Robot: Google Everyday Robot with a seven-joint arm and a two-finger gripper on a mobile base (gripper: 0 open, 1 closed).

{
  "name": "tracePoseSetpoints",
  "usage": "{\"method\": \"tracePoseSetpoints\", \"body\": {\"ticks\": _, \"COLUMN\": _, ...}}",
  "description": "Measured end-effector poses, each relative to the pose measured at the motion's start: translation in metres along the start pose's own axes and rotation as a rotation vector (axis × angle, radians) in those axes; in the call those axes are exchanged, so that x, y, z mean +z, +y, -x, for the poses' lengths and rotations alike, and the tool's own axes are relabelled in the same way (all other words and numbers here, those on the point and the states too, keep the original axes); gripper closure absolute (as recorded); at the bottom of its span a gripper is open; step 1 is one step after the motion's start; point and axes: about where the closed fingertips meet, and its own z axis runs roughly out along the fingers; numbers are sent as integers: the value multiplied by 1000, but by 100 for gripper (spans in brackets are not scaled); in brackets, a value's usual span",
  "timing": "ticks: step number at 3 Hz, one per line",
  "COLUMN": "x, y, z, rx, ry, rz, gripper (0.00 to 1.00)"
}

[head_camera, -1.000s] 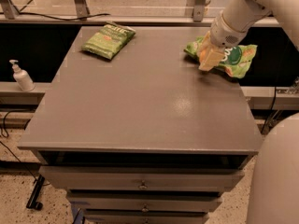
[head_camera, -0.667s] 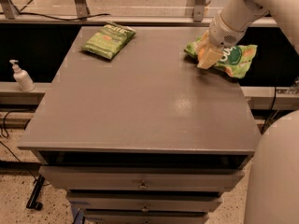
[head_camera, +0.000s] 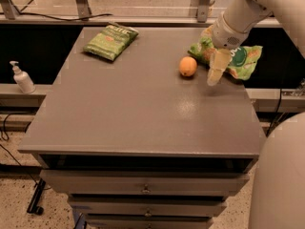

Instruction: Move orange near green rice chip bag

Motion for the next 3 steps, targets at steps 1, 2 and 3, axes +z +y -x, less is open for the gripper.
{"method": "tracePoseSetpoints", "body": {"ticks": 1, "x": -1, "y": 0, "z": 2, "rx": 2, "ry": -7, "rz": -6, "gripper": 0}}
{"method": "tracePoseSetpoints", "body": {"ticks": 2, "x": -10, "y": 1, "z": 15, "rx": 3, "ry": -38, "rz": -17, "gripper": 0}}
{"method": "tracePoseSetpoints", "body": {"ticks": 3, "x": -34, "y": -1, "z": 26, "rx": 16, "ry": -92, "rz": -64, "gripper": 0}}
